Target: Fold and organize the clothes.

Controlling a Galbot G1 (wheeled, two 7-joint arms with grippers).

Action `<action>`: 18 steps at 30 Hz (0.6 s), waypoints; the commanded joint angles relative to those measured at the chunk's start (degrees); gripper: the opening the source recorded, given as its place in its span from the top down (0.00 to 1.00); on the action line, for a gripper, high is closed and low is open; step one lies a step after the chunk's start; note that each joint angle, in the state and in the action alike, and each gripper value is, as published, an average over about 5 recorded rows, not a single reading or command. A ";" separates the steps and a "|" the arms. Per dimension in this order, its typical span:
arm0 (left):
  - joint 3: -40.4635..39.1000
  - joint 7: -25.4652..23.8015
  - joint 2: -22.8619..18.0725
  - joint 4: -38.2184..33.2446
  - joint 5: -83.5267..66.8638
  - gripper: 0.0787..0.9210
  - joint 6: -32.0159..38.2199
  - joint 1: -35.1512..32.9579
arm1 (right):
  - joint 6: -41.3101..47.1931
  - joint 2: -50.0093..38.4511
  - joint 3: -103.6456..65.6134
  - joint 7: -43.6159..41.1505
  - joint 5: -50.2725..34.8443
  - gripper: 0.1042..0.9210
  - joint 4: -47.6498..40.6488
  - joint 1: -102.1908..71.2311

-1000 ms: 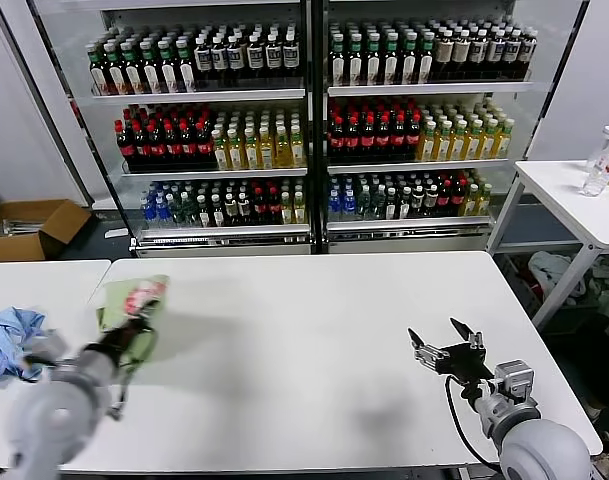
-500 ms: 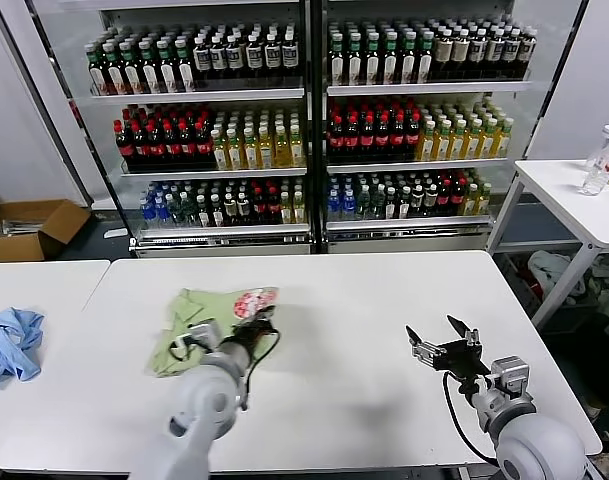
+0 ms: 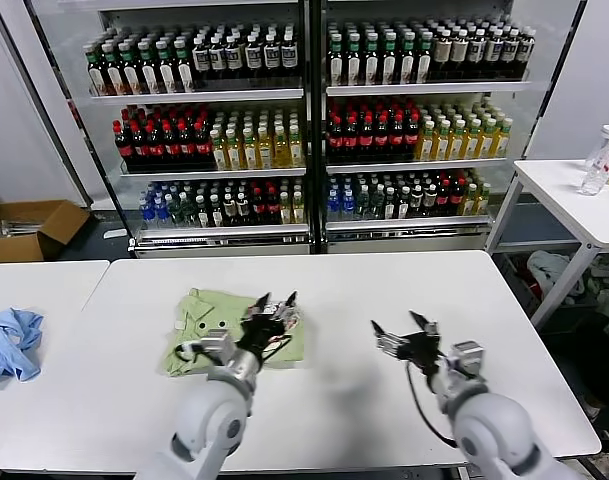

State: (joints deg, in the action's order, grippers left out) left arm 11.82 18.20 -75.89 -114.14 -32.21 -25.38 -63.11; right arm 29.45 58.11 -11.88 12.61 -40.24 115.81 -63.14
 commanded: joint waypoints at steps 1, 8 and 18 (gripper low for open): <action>19.29 -0.39 4.84 -6.55 3.08 0.32 4.29 -13.56 | 3.53 16.89 24.30 7.42 -7.04 0.12 -20.36 22.85; 21.85 0.31 4.69 -8.56 2.67 0.13 4.68 -16.91 | 3.73 22.19 26.49 9.93 -10.19 0.12 -30.47 26.53; 21.41 0.97 4.41 -10.04 2.34 0.12 4.52 -18.07 | 3.67 20.89 25.33 11.01 -13.42 0.32 -29.88 26.30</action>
State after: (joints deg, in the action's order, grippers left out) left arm 29.25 19.05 -72.27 -122.02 -30.32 -21.61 -77.46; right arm 32.44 75.82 8.95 21.20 -49.78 91.81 -41.95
